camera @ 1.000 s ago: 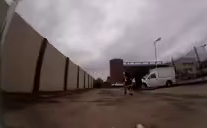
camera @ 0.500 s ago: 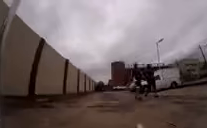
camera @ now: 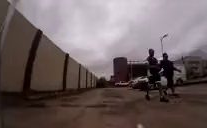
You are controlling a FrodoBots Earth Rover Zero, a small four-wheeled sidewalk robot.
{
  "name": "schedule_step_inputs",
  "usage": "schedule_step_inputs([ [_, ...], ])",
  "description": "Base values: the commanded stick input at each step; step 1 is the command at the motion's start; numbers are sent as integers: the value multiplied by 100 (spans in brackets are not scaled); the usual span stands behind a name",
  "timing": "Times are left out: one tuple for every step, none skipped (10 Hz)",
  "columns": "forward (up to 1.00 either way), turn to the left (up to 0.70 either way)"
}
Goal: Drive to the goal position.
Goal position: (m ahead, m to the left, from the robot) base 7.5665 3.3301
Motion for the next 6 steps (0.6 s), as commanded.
schedule_step_inputs([
  [100, 0],
  [100, 0],
  [100, 0],
  [100, 0],
  [100, 0],
  [100, 0],
])
